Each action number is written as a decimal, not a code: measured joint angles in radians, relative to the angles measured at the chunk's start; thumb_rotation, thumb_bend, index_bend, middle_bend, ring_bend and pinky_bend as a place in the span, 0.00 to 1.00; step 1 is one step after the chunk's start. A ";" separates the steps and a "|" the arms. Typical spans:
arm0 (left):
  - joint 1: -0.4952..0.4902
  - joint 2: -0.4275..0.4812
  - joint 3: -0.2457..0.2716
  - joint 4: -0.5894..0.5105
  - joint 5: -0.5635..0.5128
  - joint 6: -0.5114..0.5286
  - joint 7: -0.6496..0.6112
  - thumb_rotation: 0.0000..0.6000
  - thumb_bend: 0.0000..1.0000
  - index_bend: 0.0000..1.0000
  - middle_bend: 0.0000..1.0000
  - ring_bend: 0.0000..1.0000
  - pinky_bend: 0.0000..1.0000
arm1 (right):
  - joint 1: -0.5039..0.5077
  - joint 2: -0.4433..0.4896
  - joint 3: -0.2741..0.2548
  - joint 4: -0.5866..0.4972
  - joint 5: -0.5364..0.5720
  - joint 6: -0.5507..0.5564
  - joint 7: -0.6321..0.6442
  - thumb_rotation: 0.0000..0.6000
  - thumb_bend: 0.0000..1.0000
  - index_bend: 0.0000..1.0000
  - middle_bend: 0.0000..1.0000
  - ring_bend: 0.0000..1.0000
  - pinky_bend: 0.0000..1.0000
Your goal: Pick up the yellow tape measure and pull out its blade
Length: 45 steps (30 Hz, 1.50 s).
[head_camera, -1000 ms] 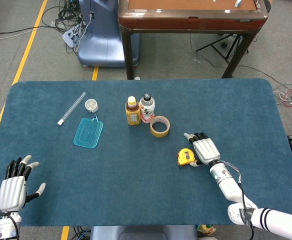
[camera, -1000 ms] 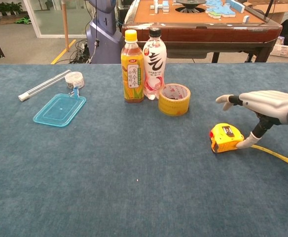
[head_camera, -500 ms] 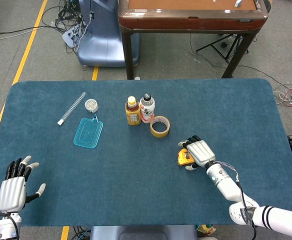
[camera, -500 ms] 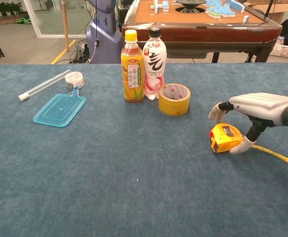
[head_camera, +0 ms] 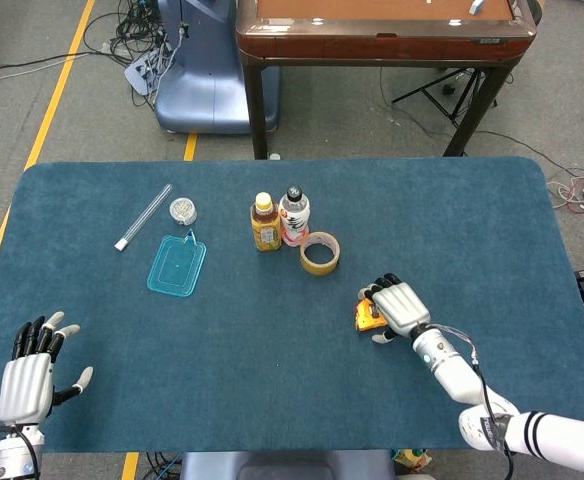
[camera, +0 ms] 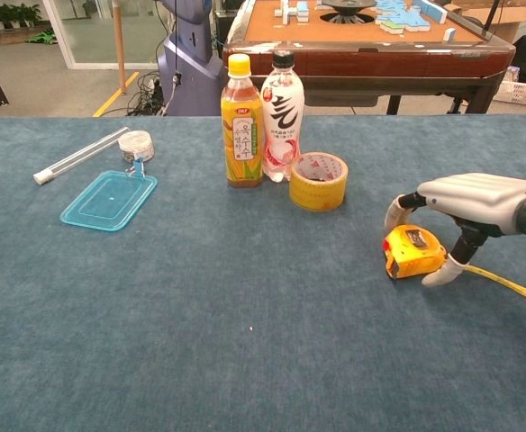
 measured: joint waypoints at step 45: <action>-0.181 0.049 -0.110 -0.118 -0.069 -0.236 -0.096 1.00 0.23 0.21 0.11 0.04 0.00 | 0.046 0.025 0.084 -0.266 0.080 0.146 -0.153 1.00 0.58 0.68 0.67 0.56 0.35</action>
